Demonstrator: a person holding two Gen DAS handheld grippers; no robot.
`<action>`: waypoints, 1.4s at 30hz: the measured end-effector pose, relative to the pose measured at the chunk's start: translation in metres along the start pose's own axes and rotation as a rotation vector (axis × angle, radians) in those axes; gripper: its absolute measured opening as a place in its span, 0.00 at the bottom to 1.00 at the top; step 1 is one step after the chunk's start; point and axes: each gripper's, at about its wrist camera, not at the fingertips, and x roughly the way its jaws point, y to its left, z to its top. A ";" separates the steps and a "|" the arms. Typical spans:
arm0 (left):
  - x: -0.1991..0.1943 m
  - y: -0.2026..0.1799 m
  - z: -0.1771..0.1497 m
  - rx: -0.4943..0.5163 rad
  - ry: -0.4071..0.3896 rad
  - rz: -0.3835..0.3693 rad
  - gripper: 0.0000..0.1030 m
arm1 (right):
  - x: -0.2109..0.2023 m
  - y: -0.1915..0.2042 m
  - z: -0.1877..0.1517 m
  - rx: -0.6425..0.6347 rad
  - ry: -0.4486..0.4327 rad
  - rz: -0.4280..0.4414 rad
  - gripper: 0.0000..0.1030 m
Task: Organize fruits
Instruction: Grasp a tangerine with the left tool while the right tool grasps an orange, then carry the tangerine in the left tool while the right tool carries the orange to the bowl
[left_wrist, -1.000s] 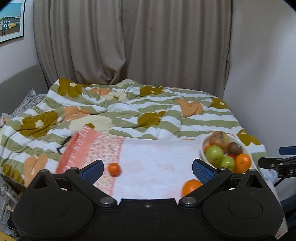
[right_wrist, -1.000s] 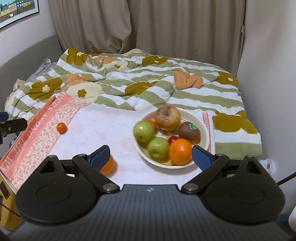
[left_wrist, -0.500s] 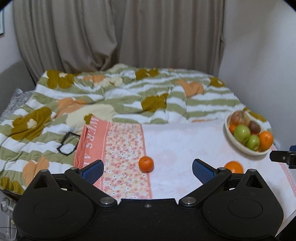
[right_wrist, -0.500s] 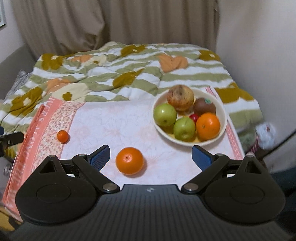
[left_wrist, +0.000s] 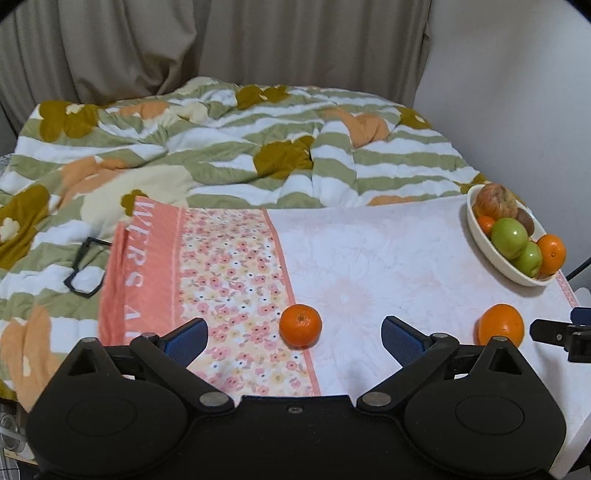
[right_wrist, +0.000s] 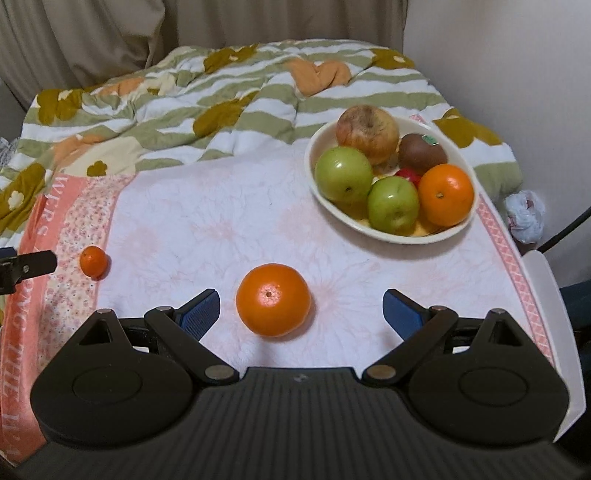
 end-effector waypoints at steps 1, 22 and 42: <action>0.005 -0.001 0.000 0.004 0.006 0.000 0.91 | 0.005 0.002 0.000 -0.003 0.008 0.001 1.00; 0.074 -0.008 -0.001 0.029 0.102 0.025 0.39 | 0.070 0.011 -0.003 -0.008 0.100 0.029 1.00; 0.036 -0.002 -0.009 0.002 0.058 0.031 0.38 | 0.055 0.023 -0.006 -0.023 0.094 0.050 0.73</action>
